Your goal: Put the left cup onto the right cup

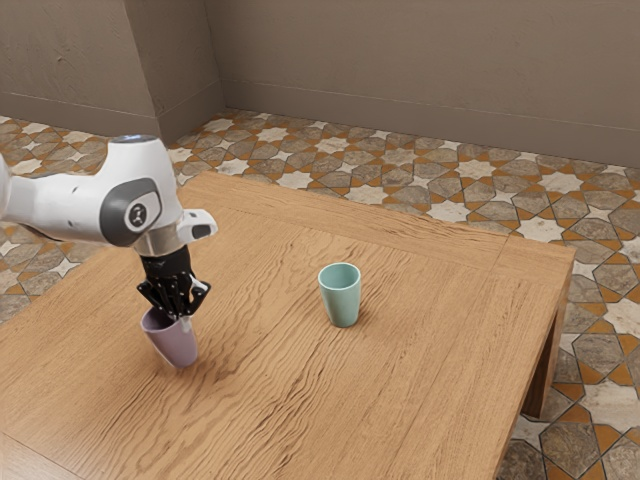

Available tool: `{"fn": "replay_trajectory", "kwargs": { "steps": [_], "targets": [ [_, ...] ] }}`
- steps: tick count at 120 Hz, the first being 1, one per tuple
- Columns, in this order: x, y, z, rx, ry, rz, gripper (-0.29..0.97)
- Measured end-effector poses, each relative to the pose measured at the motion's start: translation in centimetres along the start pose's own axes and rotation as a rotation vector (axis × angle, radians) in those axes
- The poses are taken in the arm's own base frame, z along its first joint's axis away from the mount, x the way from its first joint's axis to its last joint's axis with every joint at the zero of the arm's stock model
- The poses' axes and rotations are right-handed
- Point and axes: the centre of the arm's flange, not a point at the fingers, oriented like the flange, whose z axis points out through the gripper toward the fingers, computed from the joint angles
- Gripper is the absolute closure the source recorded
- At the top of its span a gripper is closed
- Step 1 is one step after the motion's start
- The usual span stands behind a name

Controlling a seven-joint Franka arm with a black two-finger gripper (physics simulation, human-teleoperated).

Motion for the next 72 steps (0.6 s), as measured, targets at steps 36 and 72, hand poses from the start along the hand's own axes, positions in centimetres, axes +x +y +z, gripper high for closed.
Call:
{"fn": "replay_trajectory", "kwargs": {
  "steps": [36,72],
  "targets": [
    [1.5,1.3,-5.2,0.002,0.064,0.021,0.79],
    [4.1,4.1,-10.0,0.028,0.101,0.078,0.79]
  ]
}}
